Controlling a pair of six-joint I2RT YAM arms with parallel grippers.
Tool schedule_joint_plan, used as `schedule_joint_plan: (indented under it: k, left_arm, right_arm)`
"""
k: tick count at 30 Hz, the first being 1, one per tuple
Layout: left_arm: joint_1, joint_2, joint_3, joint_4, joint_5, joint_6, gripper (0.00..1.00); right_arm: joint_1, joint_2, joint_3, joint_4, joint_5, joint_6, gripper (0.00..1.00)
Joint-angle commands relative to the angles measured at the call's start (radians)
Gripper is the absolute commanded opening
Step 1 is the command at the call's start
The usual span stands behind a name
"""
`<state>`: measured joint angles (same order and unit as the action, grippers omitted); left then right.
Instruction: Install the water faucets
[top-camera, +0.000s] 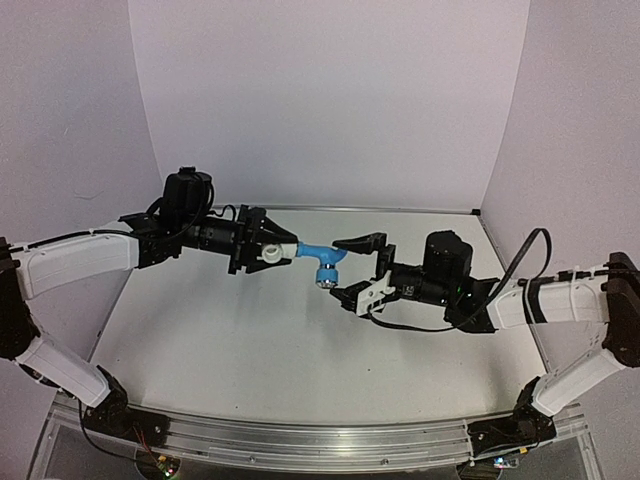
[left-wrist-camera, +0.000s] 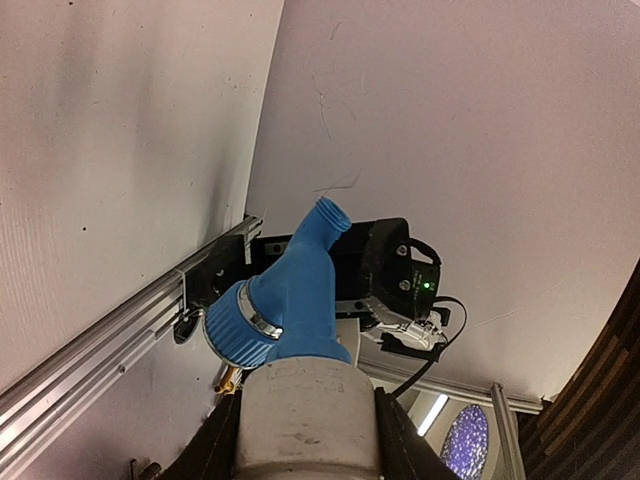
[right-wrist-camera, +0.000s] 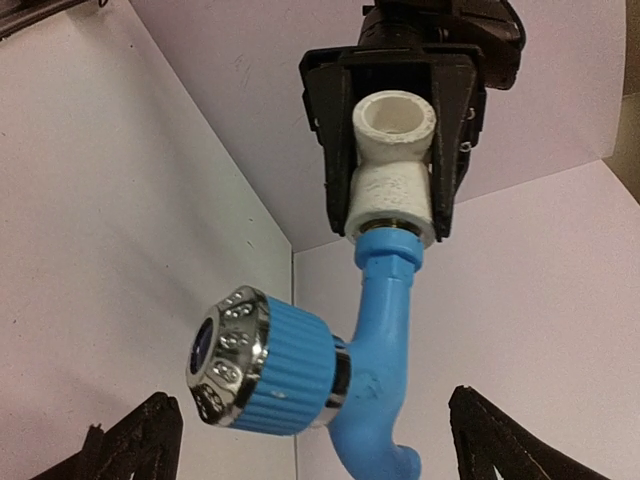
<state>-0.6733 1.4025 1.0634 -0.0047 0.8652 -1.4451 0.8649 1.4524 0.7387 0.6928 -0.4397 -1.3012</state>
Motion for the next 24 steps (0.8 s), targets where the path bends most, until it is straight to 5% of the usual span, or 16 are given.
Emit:
schedule_joint_plan:
  k: [1, 9, 24]
  left_arm:
    - [-0.011, -0.036, 0.014, 0.104, 0.041, -0.017, 0.0]
    - [-0.015, -0.032, 0.012, 0.118, 0.065, -0.003, 0.0]
    - [-0.015, -0.008, 0.018, 0.122, 0.085, 0.035, 0.0]
  right_arm:
    - [0.024, 0.043, 0.009, 0.173, -0.003, -0.056, 0.93]
    - [0.046, 0.106, -0.016, 0.361, 0.023, -0.032, 0.92]
    - [0.053, 0.097, -0.017, 0.362, 0.005, 0.081, 0.48]
